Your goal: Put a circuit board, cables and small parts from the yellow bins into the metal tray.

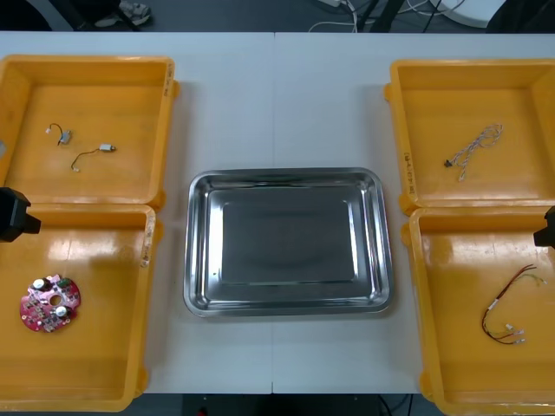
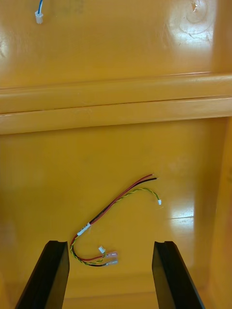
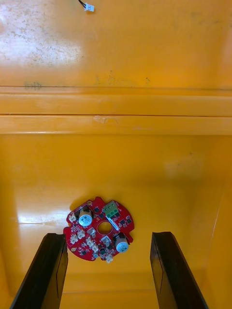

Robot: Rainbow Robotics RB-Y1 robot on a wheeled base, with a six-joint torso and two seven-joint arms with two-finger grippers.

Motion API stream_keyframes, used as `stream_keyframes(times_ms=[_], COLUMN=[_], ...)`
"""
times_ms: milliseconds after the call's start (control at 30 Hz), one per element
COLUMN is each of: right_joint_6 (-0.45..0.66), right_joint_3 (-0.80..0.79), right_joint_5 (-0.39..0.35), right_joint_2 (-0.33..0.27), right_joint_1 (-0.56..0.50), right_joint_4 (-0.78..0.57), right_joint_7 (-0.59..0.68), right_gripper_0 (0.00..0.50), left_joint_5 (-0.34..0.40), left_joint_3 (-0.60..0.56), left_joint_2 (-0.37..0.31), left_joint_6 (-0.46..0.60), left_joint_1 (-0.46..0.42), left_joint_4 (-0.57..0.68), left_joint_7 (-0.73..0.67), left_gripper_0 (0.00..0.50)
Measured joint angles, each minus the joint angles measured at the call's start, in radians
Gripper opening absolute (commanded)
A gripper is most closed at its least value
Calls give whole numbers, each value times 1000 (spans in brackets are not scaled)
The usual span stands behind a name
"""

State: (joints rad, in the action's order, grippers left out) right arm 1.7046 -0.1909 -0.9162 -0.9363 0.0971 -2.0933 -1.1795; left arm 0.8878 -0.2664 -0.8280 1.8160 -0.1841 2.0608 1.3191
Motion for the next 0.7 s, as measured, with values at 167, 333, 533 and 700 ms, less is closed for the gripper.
stream_keyframes(times_ms=[167, 333, 533, 700], right_joint_6=[0, 0, 0, 0], right_joint_3=[0, 0, 0, 0], right_joint_5=[0, 0, 0, 0], right_joint_2=[0, 0, 0, 0], right_joint_1=[0, 0, 0, 0], right_joint_4=[0, 0, 0, 0], right_joint_7=[0, 0, 0, 0], right_gripper_0=[500, 500, 500, 500], left_joint_5=[0, 0, 0, 0], left_joint_3=[0, 0, 0, 0], left_joint_2=[0, 0, 0, 0], left_joint_6=[0, 0, 0, 0], left_joint_1=[0, 0, 0, 0], left_joint_4=[0, 0, 0, 0], left_joint_7=[0, 0, 0, 0], left_gripper_0=[500, 500, 500, 500])
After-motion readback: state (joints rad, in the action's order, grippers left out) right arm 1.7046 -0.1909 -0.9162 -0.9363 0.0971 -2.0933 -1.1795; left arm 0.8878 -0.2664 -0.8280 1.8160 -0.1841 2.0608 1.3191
